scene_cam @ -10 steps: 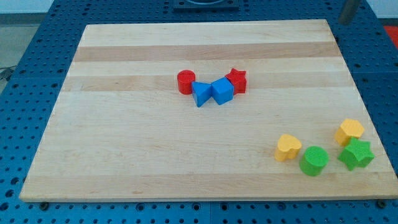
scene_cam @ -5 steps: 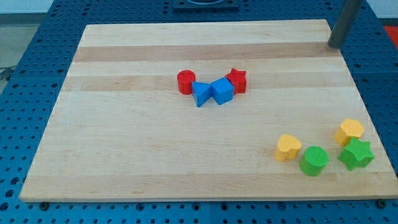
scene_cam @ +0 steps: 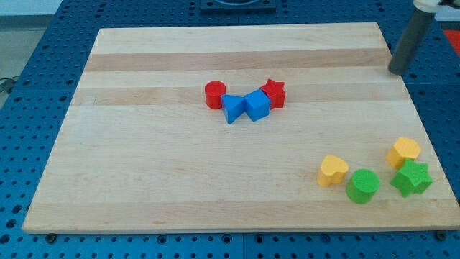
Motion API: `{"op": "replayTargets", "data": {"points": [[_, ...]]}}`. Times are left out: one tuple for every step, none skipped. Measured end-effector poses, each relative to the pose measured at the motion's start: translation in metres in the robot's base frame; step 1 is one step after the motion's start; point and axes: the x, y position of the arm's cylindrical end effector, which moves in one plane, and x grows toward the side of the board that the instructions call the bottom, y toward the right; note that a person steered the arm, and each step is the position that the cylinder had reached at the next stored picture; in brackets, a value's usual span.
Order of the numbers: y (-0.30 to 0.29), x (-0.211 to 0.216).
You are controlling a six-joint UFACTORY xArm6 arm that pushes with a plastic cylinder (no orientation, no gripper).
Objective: Move the green star to the left side of the yellow hexagon
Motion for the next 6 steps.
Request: {"op": "replayTargets", "data": {"points": [[0.010,0.033],[0.015,0.095],[0.015,0.102],[0.015,0.118],[0.013,0.212],[-0.038,0.225]]}}
